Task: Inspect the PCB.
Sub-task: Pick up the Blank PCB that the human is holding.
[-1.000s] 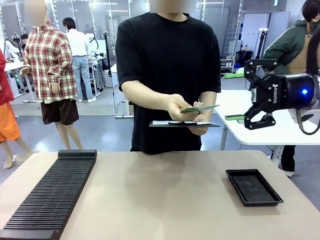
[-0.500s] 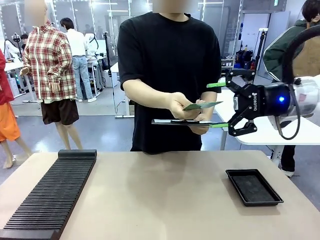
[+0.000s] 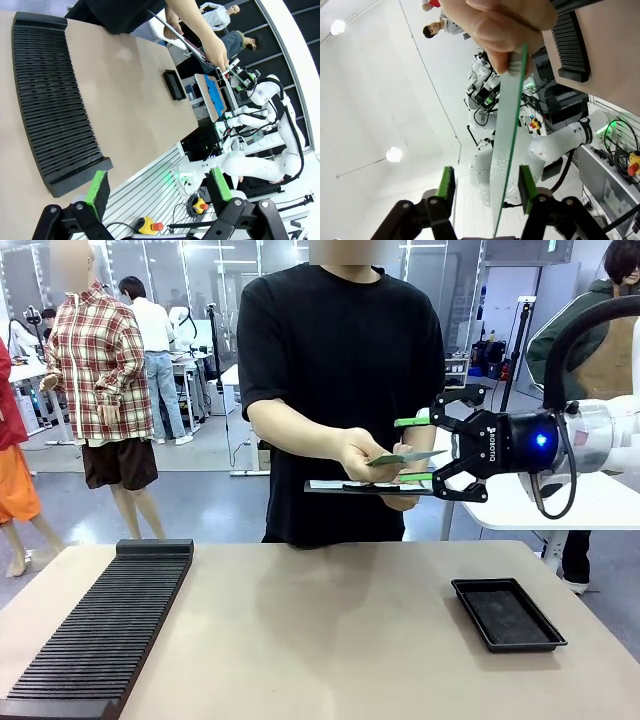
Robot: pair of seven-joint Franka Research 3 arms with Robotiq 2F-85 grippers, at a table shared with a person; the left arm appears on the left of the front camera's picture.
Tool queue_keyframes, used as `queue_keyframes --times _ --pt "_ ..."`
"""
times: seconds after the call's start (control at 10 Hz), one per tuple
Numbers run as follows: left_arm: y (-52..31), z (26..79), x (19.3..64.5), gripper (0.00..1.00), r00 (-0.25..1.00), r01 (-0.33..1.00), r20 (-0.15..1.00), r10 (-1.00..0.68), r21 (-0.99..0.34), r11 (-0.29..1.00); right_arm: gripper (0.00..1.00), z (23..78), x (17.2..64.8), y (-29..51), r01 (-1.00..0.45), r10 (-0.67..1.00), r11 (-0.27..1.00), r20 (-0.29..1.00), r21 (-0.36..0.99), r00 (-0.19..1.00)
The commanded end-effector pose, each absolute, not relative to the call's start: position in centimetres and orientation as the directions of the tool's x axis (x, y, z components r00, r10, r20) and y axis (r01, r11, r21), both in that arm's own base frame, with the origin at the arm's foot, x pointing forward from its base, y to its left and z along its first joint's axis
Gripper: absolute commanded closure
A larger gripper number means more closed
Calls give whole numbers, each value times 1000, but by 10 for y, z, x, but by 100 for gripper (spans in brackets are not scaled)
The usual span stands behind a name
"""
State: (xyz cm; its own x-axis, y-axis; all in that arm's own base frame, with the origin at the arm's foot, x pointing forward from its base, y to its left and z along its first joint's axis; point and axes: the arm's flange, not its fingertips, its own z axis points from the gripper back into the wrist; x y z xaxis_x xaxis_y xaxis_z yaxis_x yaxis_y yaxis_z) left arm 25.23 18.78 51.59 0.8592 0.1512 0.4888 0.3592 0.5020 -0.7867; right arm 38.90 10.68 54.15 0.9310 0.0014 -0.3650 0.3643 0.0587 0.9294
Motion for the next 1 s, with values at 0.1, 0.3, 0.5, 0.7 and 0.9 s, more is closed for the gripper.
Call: queue_keyframes --times 0.1,0.3,0.5,0.7,0.9 --pt "188 516 252 0 864 350 482 148 -785 511 100 540 389 109 349 -4 40 -349 936 937" --pt "188 516 252 0 864 350 482 148 -785 511 100 536 389 107 358 -7 37 -358 933 934" --pt "188 516 252 0 864 350 482 148 -785 511 100 532 388 109 362 -5 34 -362 932 932" --pt "188 516 252 0 864 350 482 148 -785 511 100 530 387 109 364 -9 23 -364 931 931" --pt "188 516 252 0 864 350 482 148 -785 511 100 526 386 110 369 -13 17 -369 929 929"
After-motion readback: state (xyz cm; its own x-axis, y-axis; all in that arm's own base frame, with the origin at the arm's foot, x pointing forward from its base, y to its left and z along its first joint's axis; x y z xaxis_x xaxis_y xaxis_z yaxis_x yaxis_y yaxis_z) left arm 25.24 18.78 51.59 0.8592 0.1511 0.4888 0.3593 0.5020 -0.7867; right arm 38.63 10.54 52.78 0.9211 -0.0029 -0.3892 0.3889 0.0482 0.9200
